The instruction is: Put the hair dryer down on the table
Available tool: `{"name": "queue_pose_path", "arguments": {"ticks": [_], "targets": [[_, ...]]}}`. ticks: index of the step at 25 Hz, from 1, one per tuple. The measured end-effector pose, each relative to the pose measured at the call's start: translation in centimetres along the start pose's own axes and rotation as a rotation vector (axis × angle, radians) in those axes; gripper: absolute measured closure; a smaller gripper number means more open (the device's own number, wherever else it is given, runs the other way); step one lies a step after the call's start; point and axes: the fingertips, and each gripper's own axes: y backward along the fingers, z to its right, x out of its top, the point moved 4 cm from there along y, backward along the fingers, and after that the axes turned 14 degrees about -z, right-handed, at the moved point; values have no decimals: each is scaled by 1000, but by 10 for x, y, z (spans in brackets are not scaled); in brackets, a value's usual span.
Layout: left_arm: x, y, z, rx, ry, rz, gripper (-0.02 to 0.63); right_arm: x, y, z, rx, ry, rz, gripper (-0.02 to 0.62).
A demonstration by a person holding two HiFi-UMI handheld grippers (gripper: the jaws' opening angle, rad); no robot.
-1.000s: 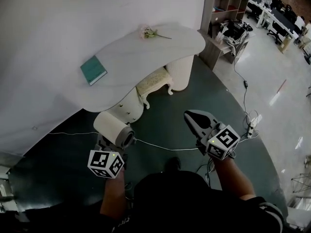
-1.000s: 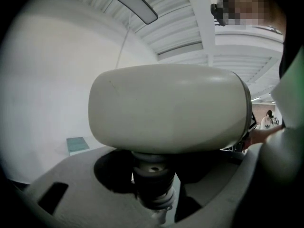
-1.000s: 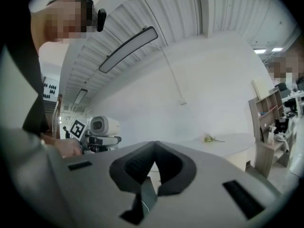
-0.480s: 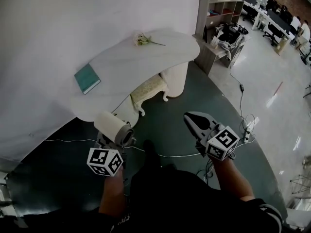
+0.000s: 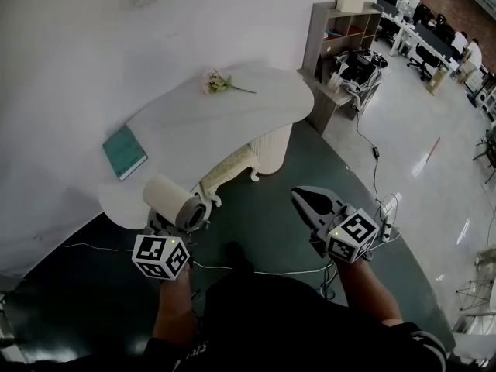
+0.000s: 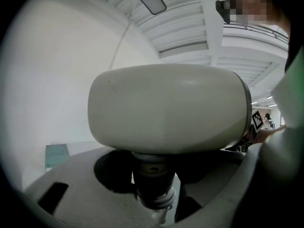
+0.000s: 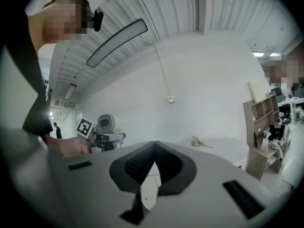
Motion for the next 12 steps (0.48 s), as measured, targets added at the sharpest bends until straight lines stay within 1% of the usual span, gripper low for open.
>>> {"name": "queue_pose_path", "arguments": {"ticks": [3,7,12], "targets": [[18,-24,-25,-8,-20,-6,383,13,-34,23,-12,-12,-15,591],[33,-54,-60,-18,-64,-35,383,35,-85,42,-13,-9,-24,589],[43,-86,-102,-52,-57,-43,383,59,-137,55,-17,-14,-39,590]]}}
